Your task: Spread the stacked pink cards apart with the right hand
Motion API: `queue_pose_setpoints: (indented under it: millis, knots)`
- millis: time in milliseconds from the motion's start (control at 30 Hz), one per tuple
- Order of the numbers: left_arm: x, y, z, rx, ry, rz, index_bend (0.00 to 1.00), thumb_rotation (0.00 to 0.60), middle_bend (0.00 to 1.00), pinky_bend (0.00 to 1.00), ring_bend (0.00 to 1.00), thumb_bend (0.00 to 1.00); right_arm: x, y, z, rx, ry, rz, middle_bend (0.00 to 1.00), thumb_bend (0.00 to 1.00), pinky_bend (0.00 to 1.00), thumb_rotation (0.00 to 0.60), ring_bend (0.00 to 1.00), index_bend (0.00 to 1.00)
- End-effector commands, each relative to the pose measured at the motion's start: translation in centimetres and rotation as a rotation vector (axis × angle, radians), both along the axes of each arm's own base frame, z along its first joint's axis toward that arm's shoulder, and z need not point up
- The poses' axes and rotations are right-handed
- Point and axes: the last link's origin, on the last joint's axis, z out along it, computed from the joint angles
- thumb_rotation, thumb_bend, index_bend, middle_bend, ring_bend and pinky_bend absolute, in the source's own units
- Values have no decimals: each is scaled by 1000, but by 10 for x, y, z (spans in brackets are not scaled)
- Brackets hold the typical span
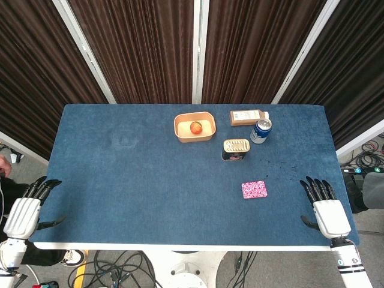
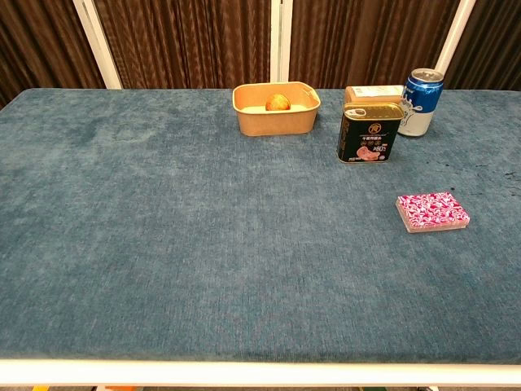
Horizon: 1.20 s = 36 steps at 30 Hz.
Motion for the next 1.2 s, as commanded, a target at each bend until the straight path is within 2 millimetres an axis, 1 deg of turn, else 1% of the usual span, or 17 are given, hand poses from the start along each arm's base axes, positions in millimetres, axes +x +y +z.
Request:
queue_pose_setpoints:
  millis: [33, 233, 600, 633, 667, 700, 733, 800, 867, 900, 933, 967, 1000, 1033, 1067, 1100, 1200]
  knots:
    - [0, 0, 0, -1, 1, -1, 183, 600, 161, 159, 65, 0, 0, 0, 0, 2, -2, -2, 0, 101, 0, 600, 0, 0]
    - [0, -1, 0, 0, 0, 2, 183, 600, 160, 158, 65, 0, -1, 0, -3, 10, -5, -2, 0, 101, 0, 600, 0, 0]
    - [2, 0, 1, -5, -5, -2, 183, 600, 161, 159, 65, 0, 3, 0, 0, 7, -14, 3, 0, 101, 0, 600, 0, 0]
    - [2, 1, 2, -3, -5, -5, 183, 600, 161, 159, 65, 0, 4, -1, 1, 6, -16, 5, 6, 101, 1, 600, 6, 0]
    - [3, 1, 2, 0, -5, -7, 183, 600, 161, 159, 65, 0, 6, -1, 1, 4, -18, 9, 22, 101, 25, 600, 30, 0]
    - [3, 1, 3, 0, -7, -7, 183, 600, 161, 159, 65, 0, 7, -2, 1, 3, -22, 12, 45, 102, 64, 600, 65, 0]
    - [3, 2, 3, -1, -9, -7, 182, 600, 161, 159, 66, 0, 8, -2, 1, 3, -27, 15, 87, 103, 133, 600, 123, 0]
    - [3, 1, 3, -6, -8, -6, 182, 600, 160, 158, 65, 0, 11, -2, 2, 6, -31, 20, 202, 106, 306, 600, 268, 0]
    - [3, -1, 1, -10, -13, -2, 182, 600, 161, 159, 66, 0, 13, -2, 2, 10, -31, 27, 377, 108, 551, 600, 508, 4]
    - [2, -1, 1, -10, -12, 0, 182, 600, 160, 159, 66, 0, 14, -2, 3, 9, -32, 33, 452, 111, 660, 600, 615, 42]
    - [1, -1, 1, -10, -10, 3, 182, 600, 160, 158, 65, 0, 15, -2, 3, 8, -35, 37, 539, 117, 770, 600, 720, 142]
    - [-1, -1, 1, -10, -9, 8, 183, 600, 160, 159, 65, 0, 16, -2, 4, 8, -38, 38, 592, 121, 824, 600, 772, 232]
    - [-2, 0, 0, -12, -10, 11, 183, 600, 160, 159, 65, 0, 16, -3, 5, 8, -37, 37, 650, 126, 869, 600, 817, 358]
    - [-2, 0, 0, -14, -10, 13, 182, 600, 161, 159, 65, 0, 15, -4, 5, 6, -32, 34, 701, 131, 895, 600, 848, 478]
    - [-2, 0, 0, -14, -9, 12, 182, 600, 160, 159, 65, 0, 15, -5, 5, 6, -25, 31, 732, 133, 910, 600, 868, 554]
    - [-2, 0, 0, -14, -8, 10, 182, 600, 160, 159, 65, 0, 14, -5, 5, 13, -19, 24, 763, 134, 925, 600, 889, 601]
    - [-3, 0, 0, -15, -9, 12, 183, 600, 160, 159, 65, 0, 16, -6, 1, 26, -7, 24, 805, 136, 942, 600, 909, 628]
